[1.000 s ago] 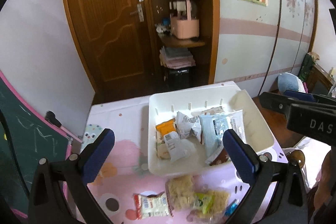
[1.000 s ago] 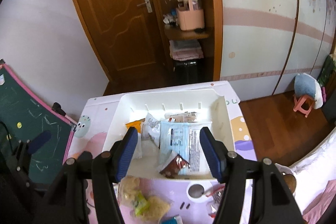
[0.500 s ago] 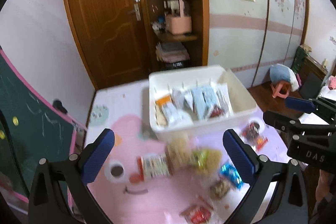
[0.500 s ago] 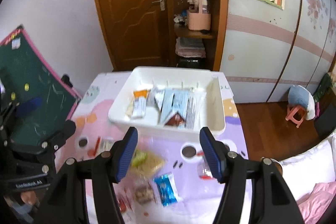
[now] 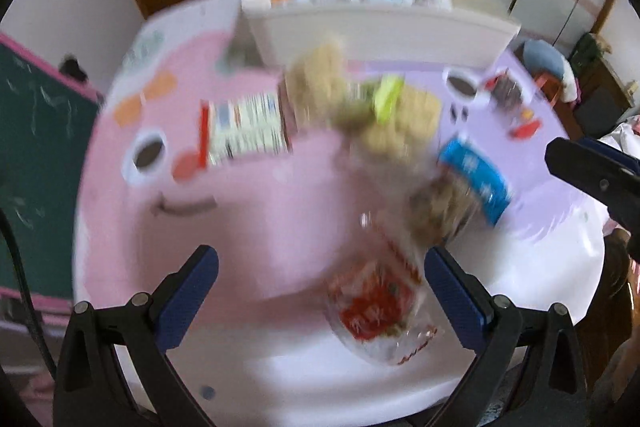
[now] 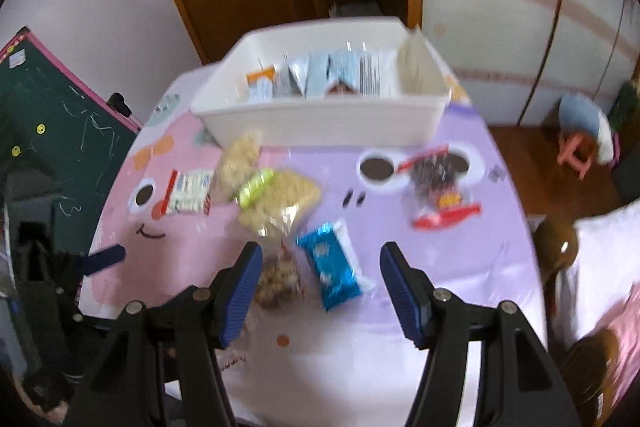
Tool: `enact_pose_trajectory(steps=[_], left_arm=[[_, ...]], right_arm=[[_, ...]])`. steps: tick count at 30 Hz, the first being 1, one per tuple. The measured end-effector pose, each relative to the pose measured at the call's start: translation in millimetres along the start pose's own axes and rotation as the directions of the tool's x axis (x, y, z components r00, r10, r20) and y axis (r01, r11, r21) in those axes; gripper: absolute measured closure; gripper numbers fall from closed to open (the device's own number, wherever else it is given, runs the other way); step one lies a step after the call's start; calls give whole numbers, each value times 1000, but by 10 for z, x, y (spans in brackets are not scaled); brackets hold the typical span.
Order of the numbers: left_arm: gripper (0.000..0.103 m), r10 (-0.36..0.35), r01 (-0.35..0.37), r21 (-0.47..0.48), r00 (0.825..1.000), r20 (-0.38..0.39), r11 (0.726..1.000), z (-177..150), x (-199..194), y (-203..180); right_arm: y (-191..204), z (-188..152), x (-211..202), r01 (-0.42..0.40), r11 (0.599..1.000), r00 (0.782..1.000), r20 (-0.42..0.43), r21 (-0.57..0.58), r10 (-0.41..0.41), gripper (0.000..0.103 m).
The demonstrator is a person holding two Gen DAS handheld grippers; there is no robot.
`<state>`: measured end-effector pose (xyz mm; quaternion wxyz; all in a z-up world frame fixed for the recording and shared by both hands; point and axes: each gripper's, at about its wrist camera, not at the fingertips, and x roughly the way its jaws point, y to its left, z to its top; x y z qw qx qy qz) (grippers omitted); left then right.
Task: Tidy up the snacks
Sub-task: 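Withdraw both tools from the basket back over the snack pile, then grasp the red-labelled bread bag with the left tool while the right tool grasps the clear cake bag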
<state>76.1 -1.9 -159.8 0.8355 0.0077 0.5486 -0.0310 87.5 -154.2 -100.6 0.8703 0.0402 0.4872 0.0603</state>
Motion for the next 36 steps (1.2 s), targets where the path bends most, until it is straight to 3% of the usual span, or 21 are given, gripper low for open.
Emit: enact_pose_trajectory(steps=[5, 8, 10, 15, 19, 26, 30, 36], left_arm=[[0, -46, 42, -37, 993, -110, 998, -195, 309, -25], [1, -72, 63, -68, 988, -138, 996, -231, 392, 28], [8, -114, 100, -97, 982, -150, 990, -268, 433, 82], [47, -178, 164, -113, 976, -122, 980, -306, 374, 151], [48, -192, 178, -130, 975, -111, 976, -319, 344, 215], [49, -132, 121, -170, 990, -58, 978, -331, 267, 540], [49, -120, 110, -185, 992, -44, 977, -358, 241, 675], [49, -113, 106, -182, 993, -29, 978, -368, 247, 678]], right_arm=[[-71, -179, 228, -28, 998, 996, -80, 61, 32, 41], [-79, -221, 290, -53, 994, 992, -106, 90, 63, 41], [-76, -240, 318, -66, 993, 990, -117, 102, 78, 41], [-55, -273, 408, -107, 984, 980, -150, 140, 128, 41], [-41, -322, 568, -158, 966, 960, -198, 206, 200, 41], [58, -293, 852, -186, 943, 939, -234, 277, 254, 41], [146, -230, 1009, -158, 947, 940, -252, 280, 231, 40], [309, -131, 1076, -113, 965, 959, -227, 238, 169, 40]])
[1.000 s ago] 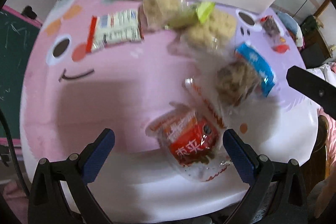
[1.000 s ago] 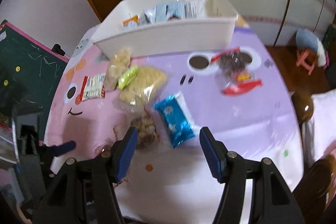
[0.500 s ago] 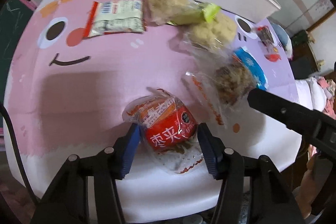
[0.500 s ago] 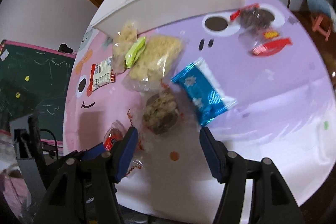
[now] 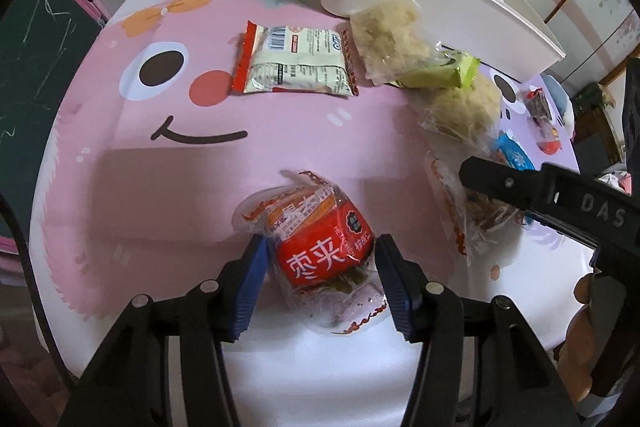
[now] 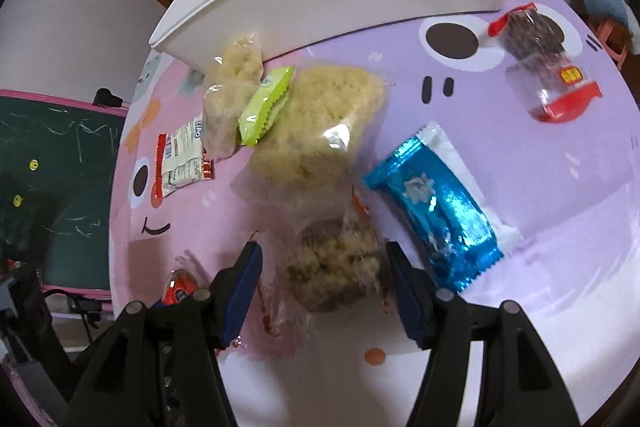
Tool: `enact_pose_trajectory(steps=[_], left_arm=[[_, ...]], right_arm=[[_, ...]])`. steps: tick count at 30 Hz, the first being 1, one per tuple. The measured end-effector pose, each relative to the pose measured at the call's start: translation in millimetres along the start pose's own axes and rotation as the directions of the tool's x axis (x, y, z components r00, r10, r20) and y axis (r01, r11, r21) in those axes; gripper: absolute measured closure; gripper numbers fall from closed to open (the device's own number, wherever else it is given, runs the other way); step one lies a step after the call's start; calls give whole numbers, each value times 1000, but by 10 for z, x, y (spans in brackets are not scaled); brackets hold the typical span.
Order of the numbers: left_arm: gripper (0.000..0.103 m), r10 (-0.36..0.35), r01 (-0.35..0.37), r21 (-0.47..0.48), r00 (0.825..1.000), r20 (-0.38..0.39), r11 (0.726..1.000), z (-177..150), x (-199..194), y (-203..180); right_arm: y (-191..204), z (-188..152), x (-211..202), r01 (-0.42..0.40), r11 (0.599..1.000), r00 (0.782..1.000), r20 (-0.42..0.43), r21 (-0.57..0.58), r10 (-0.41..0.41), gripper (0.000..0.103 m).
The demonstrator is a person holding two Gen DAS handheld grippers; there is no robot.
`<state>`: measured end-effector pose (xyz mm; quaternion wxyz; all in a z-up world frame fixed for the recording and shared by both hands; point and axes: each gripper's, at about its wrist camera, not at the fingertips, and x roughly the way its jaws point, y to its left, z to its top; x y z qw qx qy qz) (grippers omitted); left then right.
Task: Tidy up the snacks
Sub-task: 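Grasp the red-labelled bread bag with the left tool while the right tool grasps the clear cake bag, then carry both bags into the white basket and open both tools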
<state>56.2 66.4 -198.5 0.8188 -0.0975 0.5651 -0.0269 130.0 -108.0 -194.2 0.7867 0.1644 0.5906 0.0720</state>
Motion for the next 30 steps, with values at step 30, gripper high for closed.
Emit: enact_pose_trajectory(steps=[30], left_arm=[[53, 51, -97, 156, 960, 275, 983, 275, -894, -508]], right_arm=[[91, -145, -963, 37, 980, 965, 260, -196, 16, 56]])
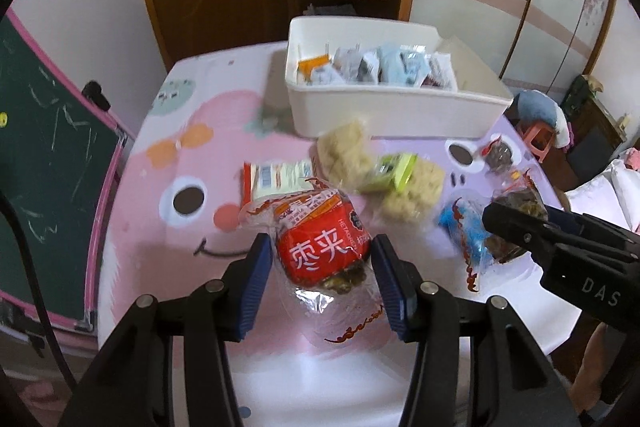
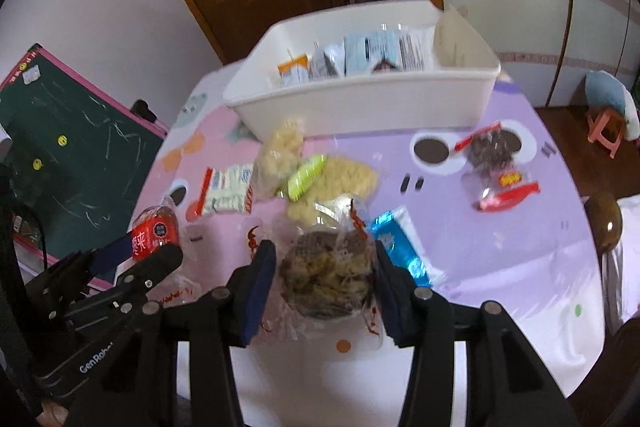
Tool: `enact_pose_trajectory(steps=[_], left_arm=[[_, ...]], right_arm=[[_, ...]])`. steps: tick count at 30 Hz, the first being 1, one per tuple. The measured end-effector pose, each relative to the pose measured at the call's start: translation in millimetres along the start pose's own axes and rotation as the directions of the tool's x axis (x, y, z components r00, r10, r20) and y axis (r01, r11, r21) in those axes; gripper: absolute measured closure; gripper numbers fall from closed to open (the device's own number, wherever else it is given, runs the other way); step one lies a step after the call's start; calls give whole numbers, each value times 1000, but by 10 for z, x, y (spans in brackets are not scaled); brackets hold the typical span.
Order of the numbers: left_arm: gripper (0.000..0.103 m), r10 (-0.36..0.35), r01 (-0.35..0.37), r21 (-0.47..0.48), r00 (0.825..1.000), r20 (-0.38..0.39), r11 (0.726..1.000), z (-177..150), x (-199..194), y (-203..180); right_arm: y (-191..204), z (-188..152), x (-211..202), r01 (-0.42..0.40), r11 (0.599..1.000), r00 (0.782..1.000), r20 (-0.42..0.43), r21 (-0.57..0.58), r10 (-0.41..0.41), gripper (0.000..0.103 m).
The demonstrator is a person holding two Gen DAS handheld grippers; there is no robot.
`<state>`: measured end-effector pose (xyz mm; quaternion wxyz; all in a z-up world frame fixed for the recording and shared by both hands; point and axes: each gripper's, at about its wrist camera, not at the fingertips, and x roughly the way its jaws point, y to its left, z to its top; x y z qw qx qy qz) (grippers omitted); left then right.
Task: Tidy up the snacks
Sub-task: 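Carry both bags into the white basket and open both tools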
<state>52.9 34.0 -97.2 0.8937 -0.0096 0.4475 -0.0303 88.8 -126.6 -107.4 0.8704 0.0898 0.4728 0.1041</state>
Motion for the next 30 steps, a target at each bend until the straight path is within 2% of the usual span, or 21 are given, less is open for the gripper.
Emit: enact_pose_trajectory(steps=[9, 13, 17, 23, 27, 30], left_arm=[[53, -49, 44, 50, 993, 108, 998, 747, -377, -141], [53, -39, 24, 83, 983, 179, 996, 1180, -496, -242], [53, -35, 12, 97, 971, 238, 995, 1597, -553, -363], [53, -10, -23, 111, 957, 290, 994, 2080, -465, -519], [53, 0, -35, 119, 958, 287, 992, 2345, -294, -639], [53, 14, -52, 128, 960, 279, 990, 2486, -109, -715]], right_arm=[[-10, 654, -483, 21, 999, 987, 160, -32, -15, 56], [-49, 1077, -744, 52, 998, 959, 281, -31, -41, 56], [-100, 1408, -890, 72, 997, 931, 359, -18, -61, 56], [-189, 1839, -982, 93, 996, 897, 434, 5, -86, 56], [-265, 2110, -954, 113, 993, 874, 473, 22, -110, 56], [-322, 2252, -899, 113, 993, 866, 485, 42, -119, 55]])
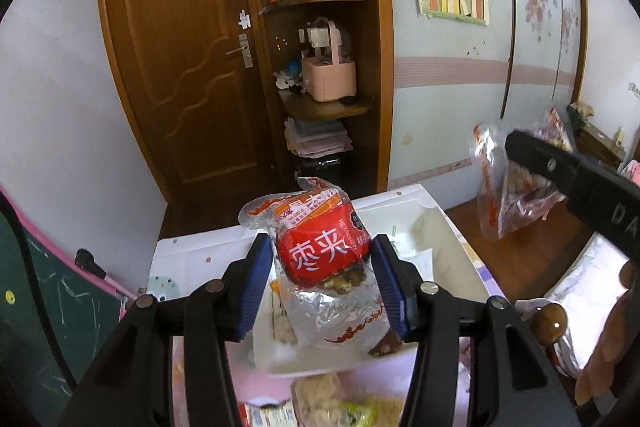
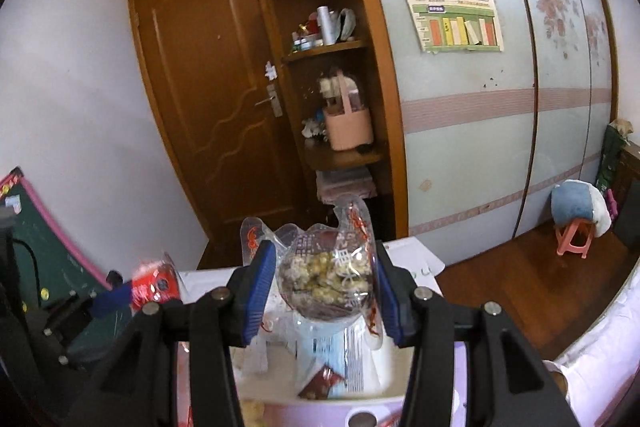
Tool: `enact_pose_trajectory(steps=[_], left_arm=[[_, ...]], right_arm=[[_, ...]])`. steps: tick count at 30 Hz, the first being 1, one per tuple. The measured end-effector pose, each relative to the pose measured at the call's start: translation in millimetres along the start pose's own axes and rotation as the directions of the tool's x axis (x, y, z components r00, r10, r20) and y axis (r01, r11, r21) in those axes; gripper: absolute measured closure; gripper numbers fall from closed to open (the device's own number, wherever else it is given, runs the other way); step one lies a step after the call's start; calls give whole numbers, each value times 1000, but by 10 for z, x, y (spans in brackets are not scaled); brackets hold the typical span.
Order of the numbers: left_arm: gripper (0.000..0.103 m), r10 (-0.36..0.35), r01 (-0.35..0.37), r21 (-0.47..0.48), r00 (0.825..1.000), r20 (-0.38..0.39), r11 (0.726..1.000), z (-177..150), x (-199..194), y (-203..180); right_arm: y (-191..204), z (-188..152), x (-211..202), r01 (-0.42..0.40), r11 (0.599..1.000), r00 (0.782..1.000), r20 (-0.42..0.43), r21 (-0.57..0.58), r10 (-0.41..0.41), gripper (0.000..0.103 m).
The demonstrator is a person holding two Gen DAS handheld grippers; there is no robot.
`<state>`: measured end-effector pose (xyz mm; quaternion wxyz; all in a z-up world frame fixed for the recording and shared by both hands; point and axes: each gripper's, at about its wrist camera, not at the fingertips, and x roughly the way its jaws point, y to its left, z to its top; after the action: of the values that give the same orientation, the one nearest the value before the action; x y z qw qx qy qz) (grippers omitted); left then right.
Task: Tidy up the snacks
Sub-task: 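Carry both bags into the white basket and open both tools, then withdraw both tools from the basket back over the remaining snacks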
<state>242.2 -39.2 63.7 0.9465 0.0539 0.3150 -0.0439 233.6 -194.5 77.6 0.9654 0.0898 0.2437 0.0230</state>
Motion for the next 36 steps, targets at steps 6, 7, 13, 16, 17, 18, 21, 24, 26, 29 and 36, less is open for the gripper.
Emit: enact_pose_trajectory(steps=[6, 7, 13, 16, 17, 18, 21, 24, 26, 29, 36], left_arm=[[53, 24, -22, 22, 996, -86, 1000, -7, 537, -68], [53, 33, -30, 28, 995, -99, 999, -31, 615, -75], [53, 66, -60, 39, 985, -162, 997, -141, 1009, -59], [53, 79, -72, 47, 980, -180, 996, -215, 1120, -36], [53, 82, -74, 50, 979, -186, 996, -238, 1140, -28], [52, 85, -76, 49, 978, -192, 996, -257, 1174, -17], [39, 89, -81, 48, 972, -218, 996, -313, 1230, 14], [11, 115, -108, 44, 970, -214, 993, -320, 1222, 50], [11, 116, -110, 38, 974, -196, 993, -320, 1169, 76], [11, 122, -120, 23, 974, -193, 993, -326, 1110, 123], [11, 133, -139, -19, 974, -185, 990, -388, 879, 245]], right_arm=[[-66, 20, 364, 26, 1000, 999, -38, 11, -26, 55], [-76, -5, 457, 31, 999, 998, -54, 10, -31, 55], [-114, -185, 841, 51, 999, 988, -148, 5, -50, 55], [-98, -317, 1018, 57, 998, 978, -202, -15, -59, 55], [-92, -360, 1067, 61, 998, 974, -217, -23, -65, 55], [-83, -385, 1107, 63, 998, 971, -229, -29, -68, 54], [-50, -492, 1211, 44, 998, 959, -278, -51, -57, 53], [8, -556, 1225, 55, 994, 952, -296, -94, -80, 44], [40, -568, 1189, 62, 992, 952, -292, -113, -93, 38], [55, -561, 1072, 57, 991, 957, -277, -124, -90, 34], [33, -506, 791, 32, 995, 965, -258, -99, -57, 34]])
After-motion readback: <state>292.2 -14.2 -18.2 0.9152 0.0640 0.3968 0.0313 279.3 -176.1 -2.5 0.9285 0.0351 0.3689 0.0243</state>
